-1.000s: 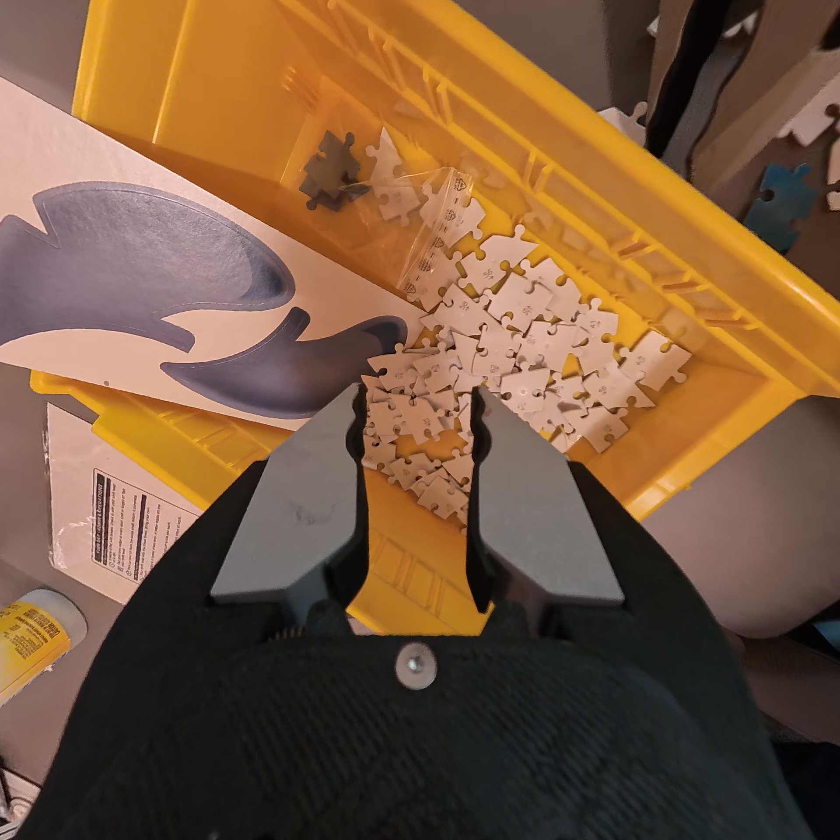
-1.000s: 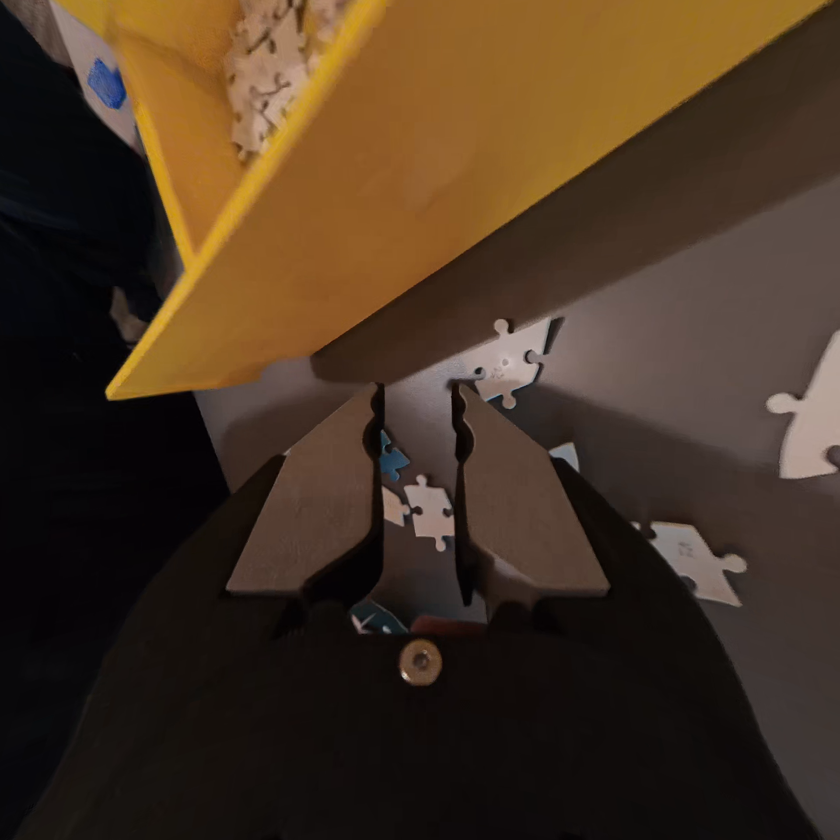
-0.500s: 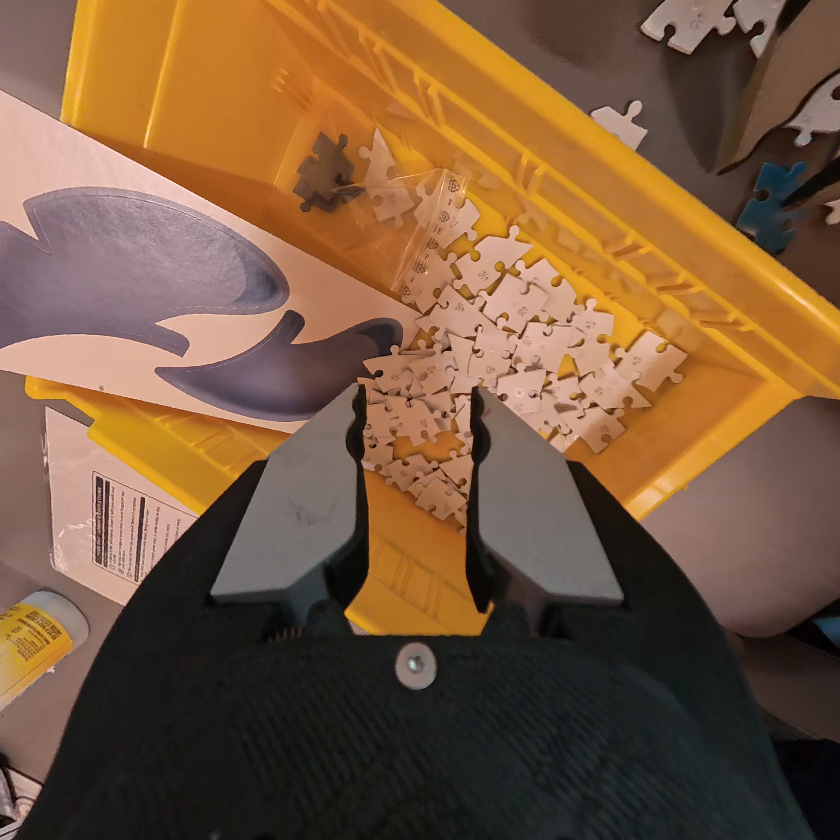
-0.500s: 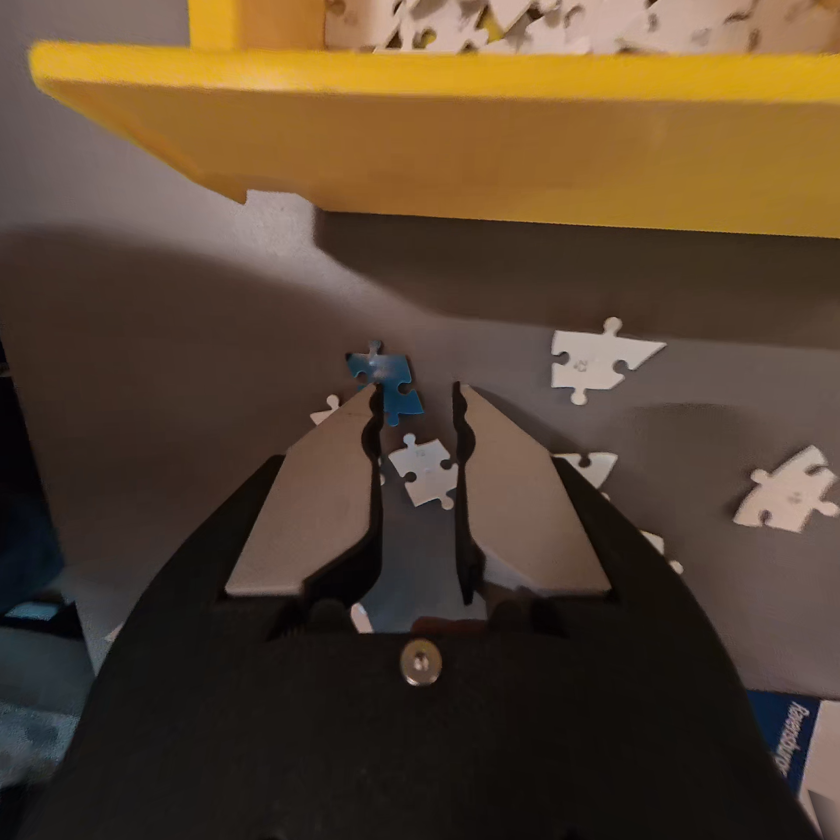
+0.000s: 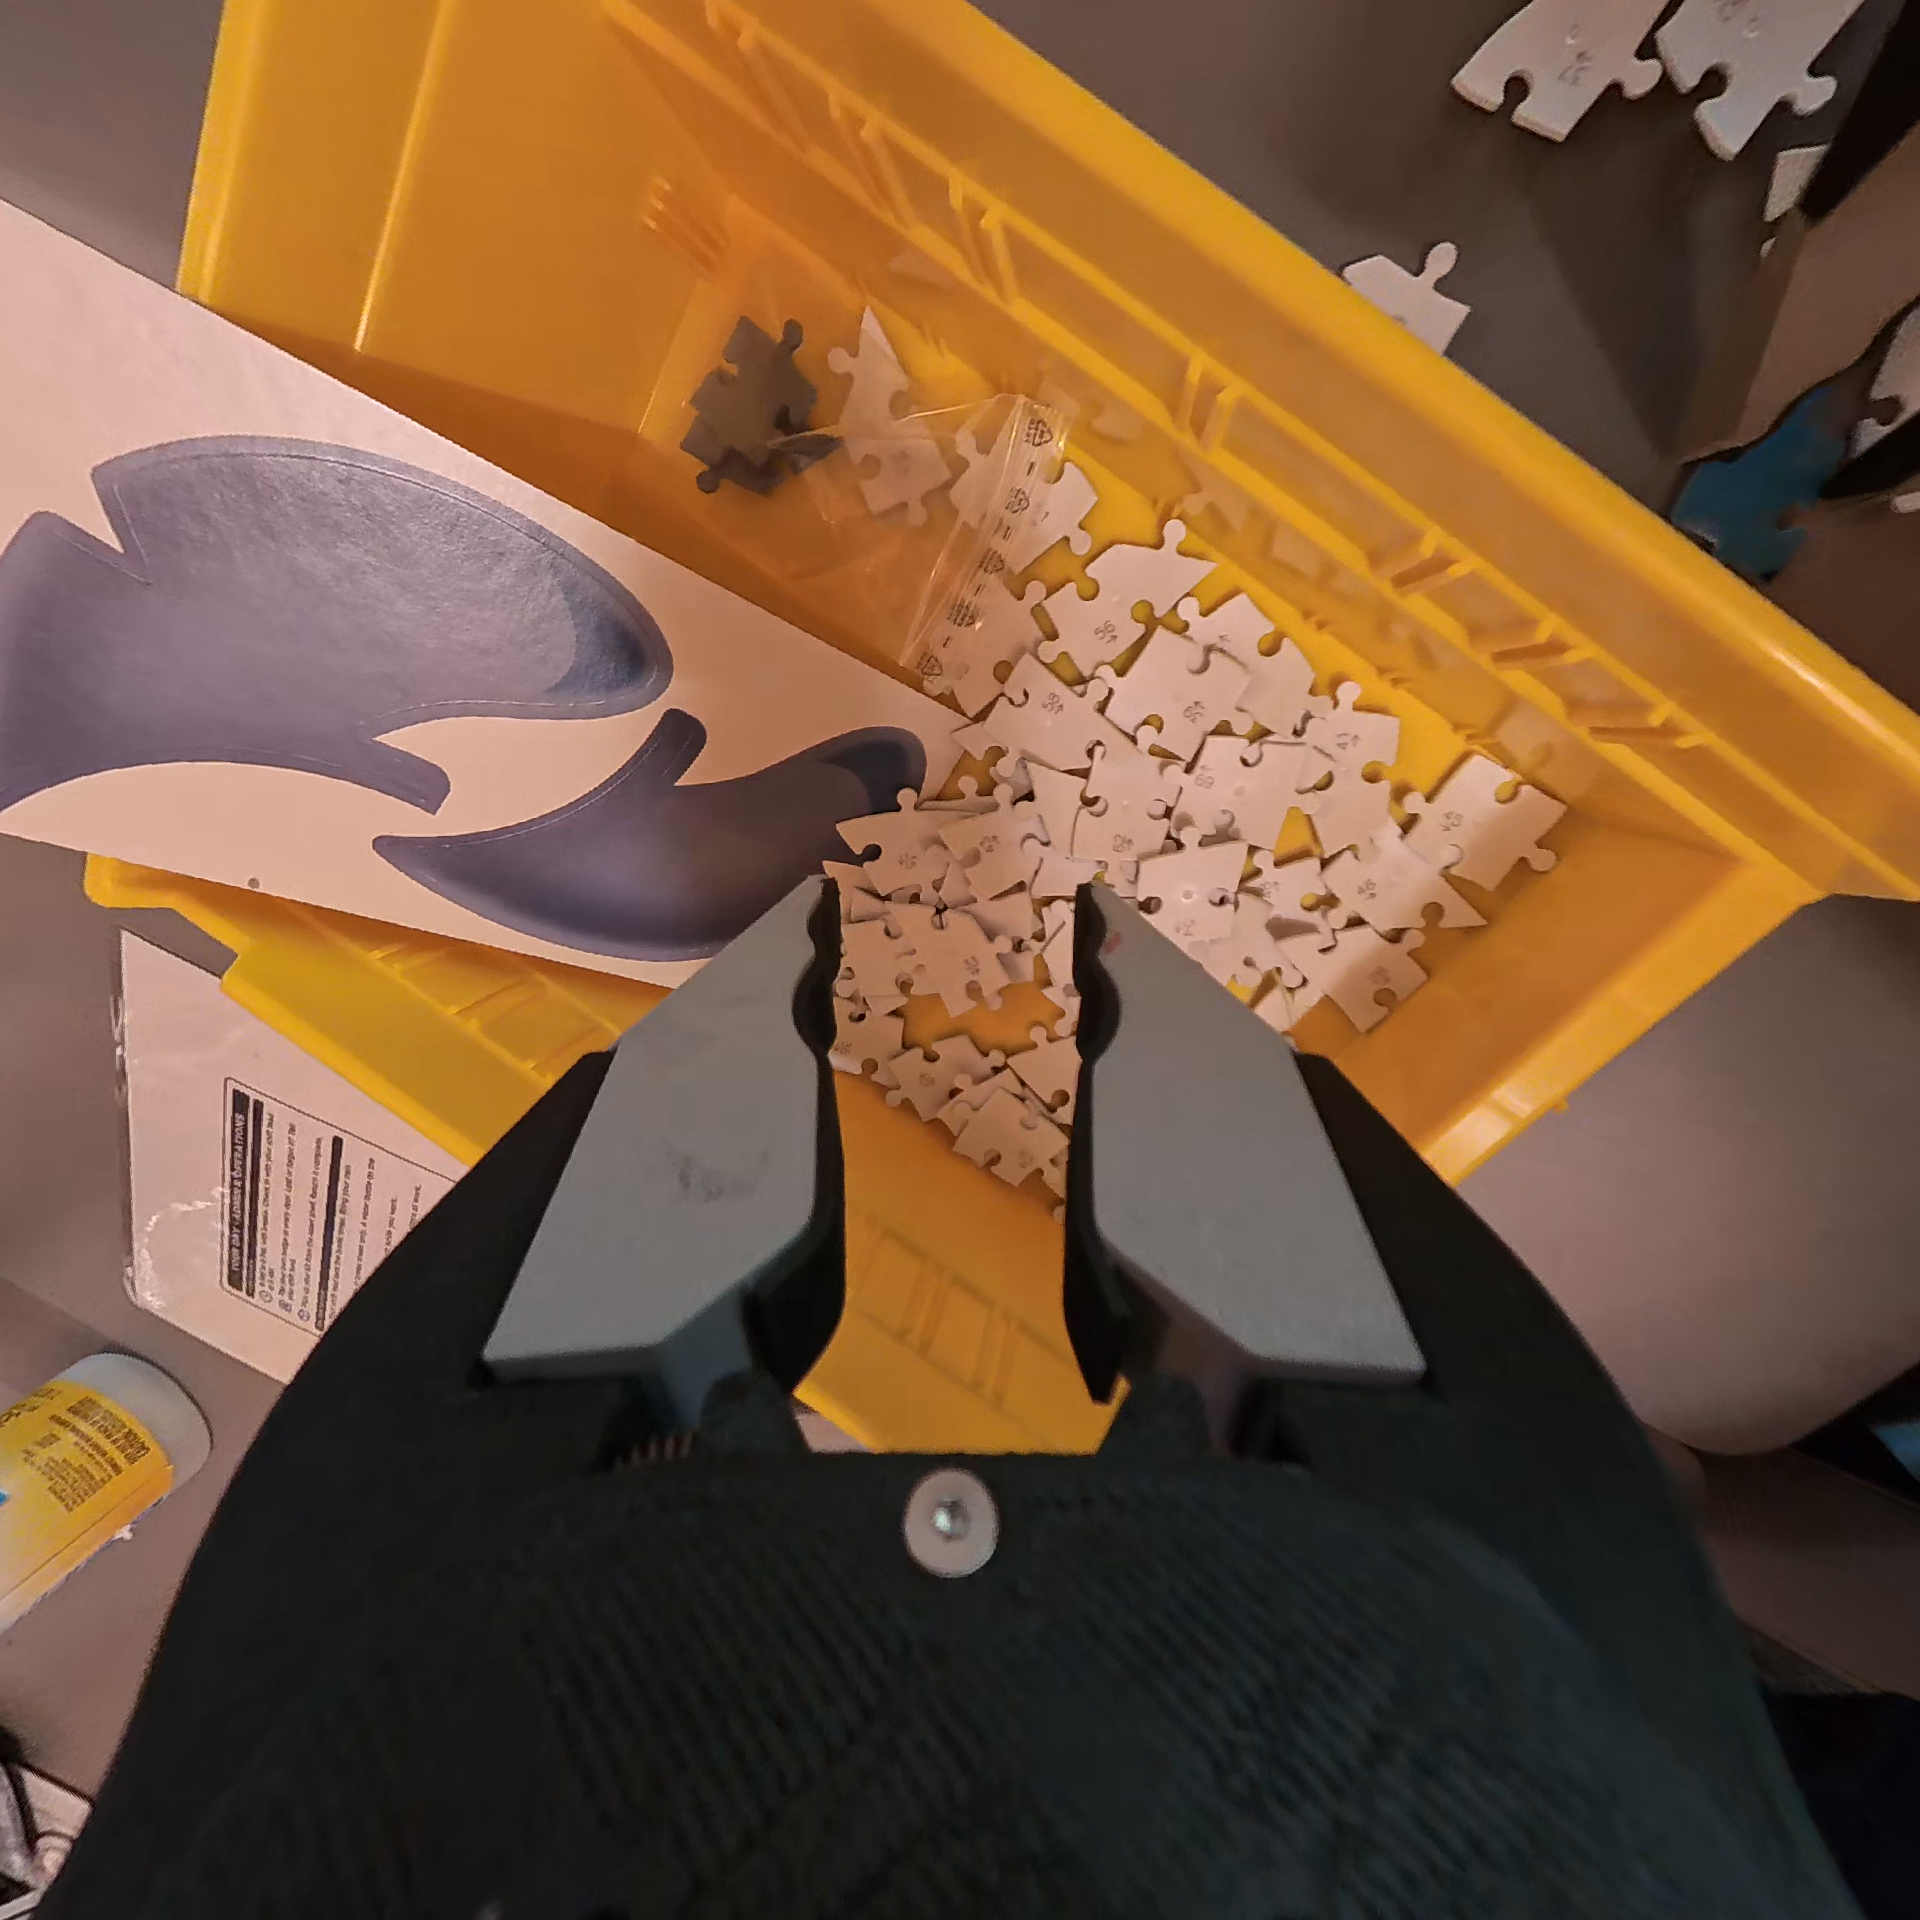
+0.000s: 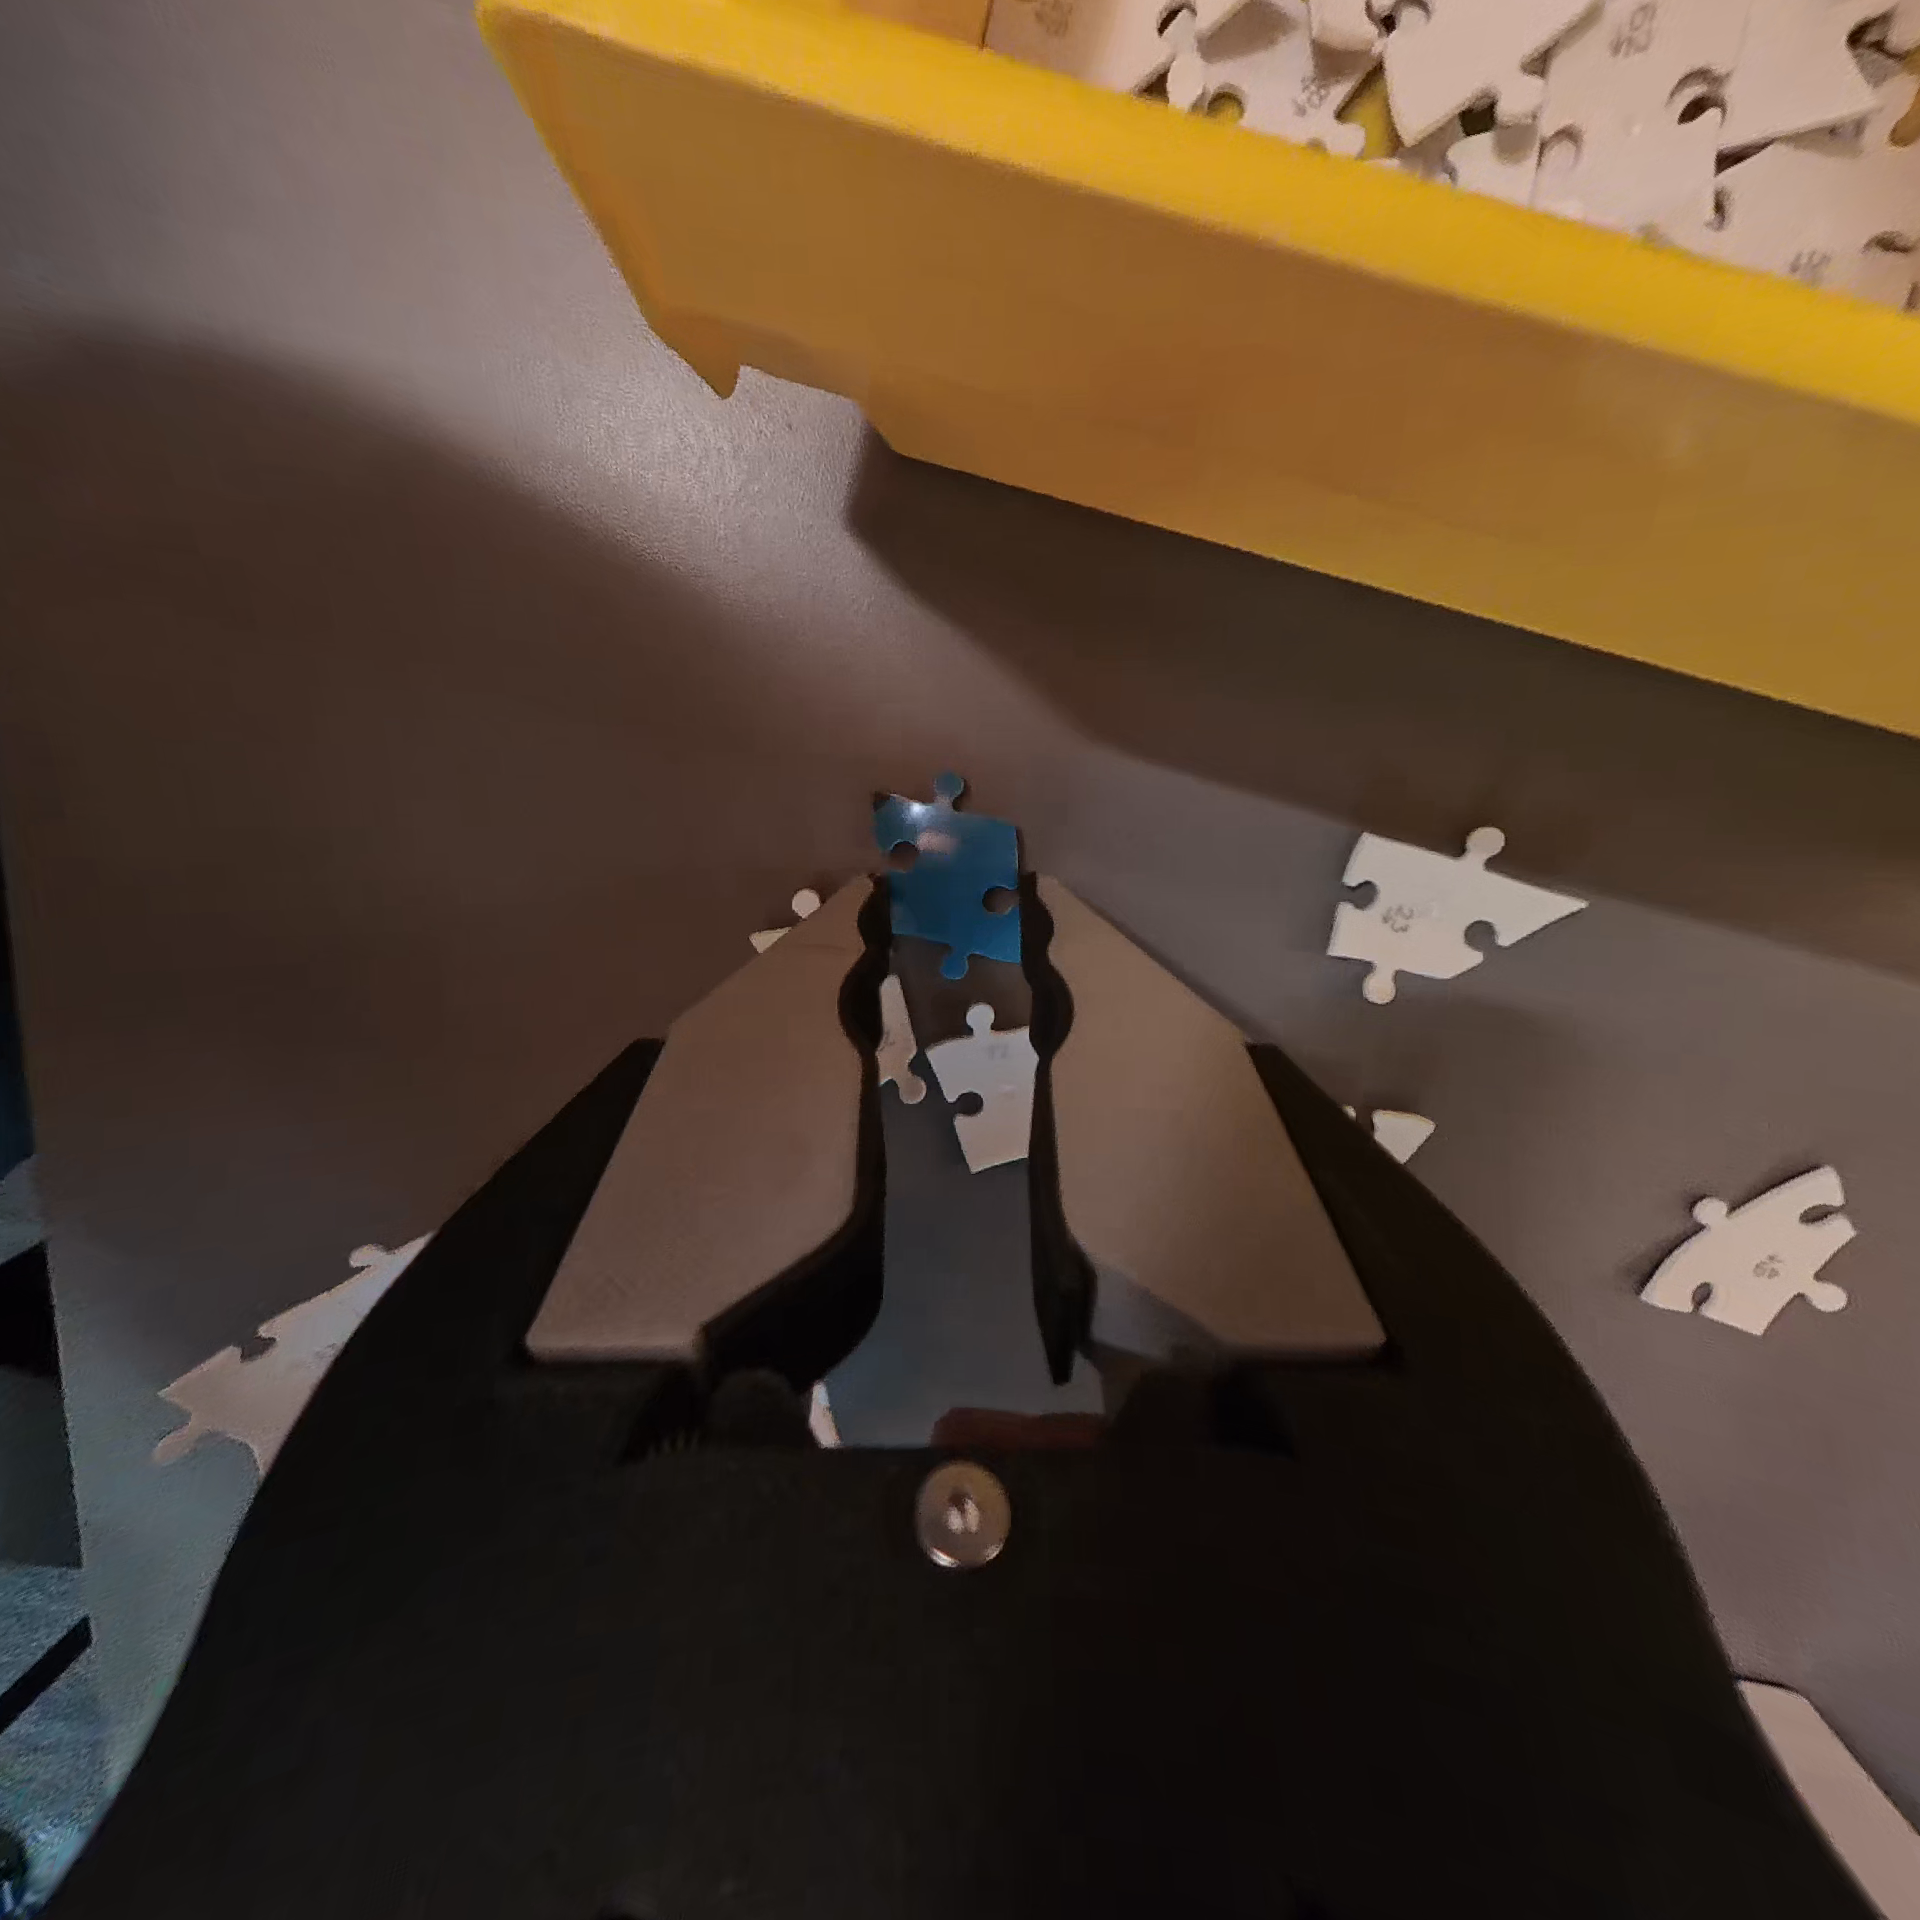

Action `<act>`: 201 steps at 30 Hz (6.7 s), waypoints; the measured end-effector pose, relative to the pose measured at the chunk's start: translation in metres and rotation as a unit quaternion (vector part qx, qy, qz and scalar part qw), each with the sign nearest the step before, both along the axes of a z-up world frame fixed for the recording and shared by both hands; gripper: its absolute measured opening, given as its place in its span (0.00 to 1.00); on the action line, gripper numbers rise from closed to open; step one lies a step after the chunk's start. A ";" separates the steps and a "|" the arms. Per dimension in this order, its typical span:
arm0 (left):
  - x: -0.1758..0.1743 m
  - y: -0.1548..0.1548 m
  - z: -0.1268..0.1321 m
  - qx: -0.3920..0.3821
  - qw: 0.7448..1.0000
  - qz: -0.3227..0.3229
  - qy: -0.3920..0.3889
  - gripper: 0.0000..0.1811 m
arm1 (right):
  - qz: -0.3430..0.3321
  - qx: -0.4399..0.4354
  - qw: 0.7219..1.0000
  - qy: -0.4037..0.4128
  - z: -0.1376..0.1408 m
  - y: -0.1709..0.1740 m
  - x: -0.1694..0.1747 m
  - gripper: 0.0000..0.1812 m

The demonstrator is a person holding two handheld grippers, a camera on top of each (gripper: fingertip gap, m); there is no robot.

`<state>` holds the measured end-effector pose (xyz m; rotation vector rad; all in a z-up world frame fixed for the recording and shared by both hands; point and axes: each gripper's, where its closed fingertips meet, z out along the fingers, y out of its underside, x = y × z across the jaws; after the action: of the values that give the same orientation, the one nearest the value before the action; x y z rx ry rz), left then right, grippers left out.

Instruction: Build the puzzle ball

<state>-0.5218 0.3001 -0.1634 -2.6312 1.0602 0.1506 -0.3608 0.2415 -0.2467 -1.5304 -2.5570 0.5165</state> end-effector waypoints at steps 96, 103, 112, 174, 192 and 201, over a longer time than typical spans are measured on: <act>0.239 -0.320 -0.107 0.221 0.865 0.178 -0.414 0.28 | -0.367 -0.008 0.821 0.437 -0.001 -0.172 0.318 0.23; 0.247 -0.331 -0.128 0.222 0.881 0.171 -0.381 0.30 | -0.324 -0.004 0.839 0.438 -0.009 -0.187 0.300 0.41; 0.260 -0.368 -0.119 0.266 0.871 0.187 -0.369 0.24 | -0.276 0.091 0.901 0.323 -0.078 -0.224 0.293 0.43; 0.327 -0.502 -0.168 0.273 0.847 0.444 -0.106 0.10 | -0.018 -0.078 0.978 0.191 -0.161 -0.271 0.231 0.44; 0.447 -0.496 -0.186 0.252 0.796 0.545 -0.077 0.17 | 0.113 -0.031 0.963 0.243 -0.139 -0.247 0.305 0.44; 0.456 -0.496 -0.207 0.215 0.793 0.564 -0.089 0.27 | 0.083 0.038 0.970 0.224 -0.159 -0.208 0.298 0.41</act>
<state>-0.0657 -0.1961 -0.3707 -2.3827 -0.6528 0.3245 -0.0627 0.0332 -0.4057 -1.0336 -2.3248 0.6826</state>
